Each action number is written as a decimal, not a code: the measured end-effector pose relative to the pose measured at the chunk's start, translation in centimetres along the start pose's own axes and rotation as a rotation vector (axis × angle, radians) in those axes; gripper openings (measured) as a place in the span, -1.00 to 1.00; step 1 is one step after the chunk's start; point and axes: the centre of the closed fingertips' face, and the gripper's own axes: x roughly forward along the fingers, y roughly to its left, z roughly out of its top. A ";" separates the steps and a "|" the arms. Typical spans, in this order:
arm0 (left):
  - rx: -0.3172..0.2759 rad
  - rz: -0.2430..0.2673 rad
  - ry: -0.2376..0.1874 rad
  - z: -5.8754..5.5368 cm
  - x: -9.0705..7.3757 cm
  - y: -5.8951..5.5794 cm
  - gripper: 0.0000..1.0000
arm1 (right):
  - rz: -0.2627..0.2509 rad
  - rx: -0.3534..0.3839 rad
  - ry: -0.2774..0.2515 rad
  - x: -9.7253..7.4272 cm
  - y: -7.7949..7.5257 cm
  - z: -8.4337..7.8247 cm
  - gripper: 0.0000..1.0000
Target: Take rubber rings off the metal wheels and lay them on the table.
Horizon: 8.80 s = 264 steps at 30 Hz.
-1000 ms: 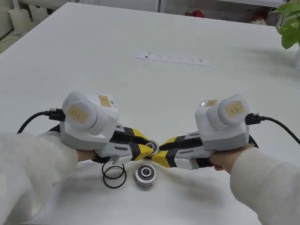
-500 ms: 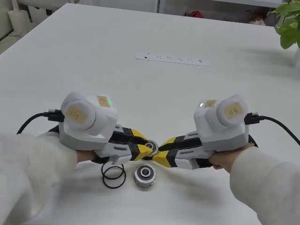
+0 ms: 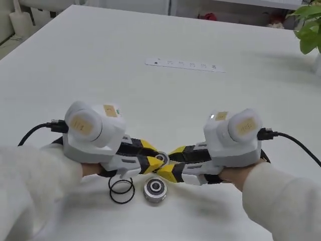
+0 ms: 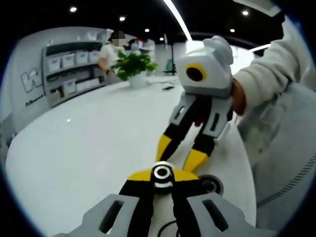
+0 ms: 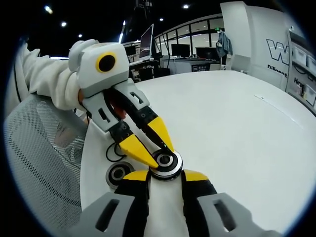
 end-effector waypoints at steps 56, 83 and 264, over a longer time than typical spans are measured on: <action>-0.007 0.004 -0.003 0.0 -0.1 0.0 -0.72 | 0.042 0.127 0.021 -1.0 0.1 -0.5 -1.00; -0.003 0.003 0.006 0.1 -0.1 -0.4 -0.74 | 0.035 0.284 0.000 -1.6 -0.3 -0.1 -1.00; 0.023 0.025 0.024 -0.4 -0.7 0.1 -0.97 | -0.019 0.402 -0.078 -1.5 -1.0 1.3 -1.00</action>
